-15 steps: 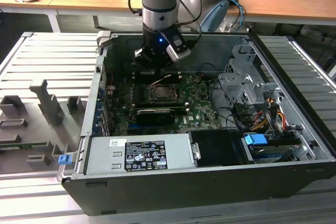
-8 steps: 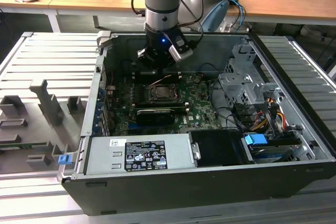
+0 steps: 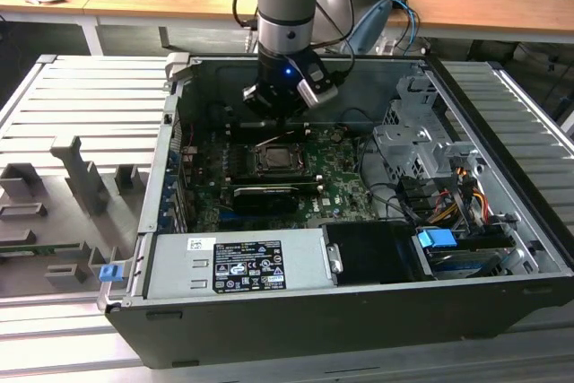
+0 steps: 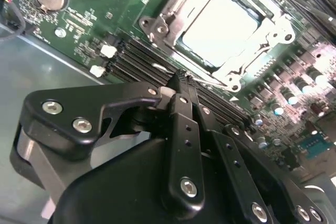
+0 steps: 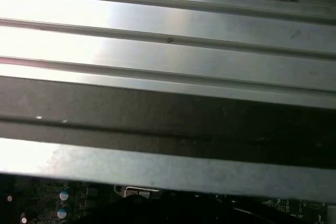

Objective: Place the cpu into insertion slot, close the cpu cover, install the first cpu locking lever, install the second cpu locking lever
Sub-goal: 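Install the first cpu locking lever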

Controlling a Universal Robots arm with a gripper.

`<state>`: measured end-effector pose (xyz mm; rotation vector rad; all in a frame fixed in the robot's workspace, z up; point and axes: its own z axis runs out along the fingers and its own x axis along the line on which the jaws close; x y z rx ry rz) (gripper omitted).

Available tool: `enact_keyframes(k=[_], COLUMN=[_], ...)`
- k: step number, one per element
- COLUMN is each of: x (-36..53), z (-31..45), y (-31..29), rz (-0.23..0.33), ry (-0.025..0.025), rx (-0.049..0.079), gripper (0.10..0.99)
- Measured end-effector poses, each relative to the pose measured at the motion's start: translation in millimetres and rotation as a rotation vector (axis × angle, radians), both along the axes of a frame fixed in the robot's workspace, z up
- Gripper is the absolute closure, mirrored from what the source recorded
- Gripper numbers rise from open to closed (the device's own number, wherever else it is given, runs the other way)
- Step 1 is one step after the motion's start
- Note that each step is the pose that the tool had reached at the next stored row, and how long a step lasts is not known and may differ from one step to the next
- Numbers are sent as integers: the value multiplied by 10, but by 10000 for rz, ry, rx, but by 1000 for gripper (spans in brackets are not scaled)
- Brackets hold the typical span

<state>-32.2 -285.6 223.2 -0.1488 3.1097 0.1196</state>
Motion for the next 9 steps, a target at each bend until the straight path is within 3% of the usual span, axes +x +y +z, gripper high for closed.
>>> enact_keyframes(k=[5, 9], x=[91, 113], z=[-76, -126], y=[0, 0], rz=[0, 0], ry=[0, 1], rx=[-2, -3], gripper=[980, 980])
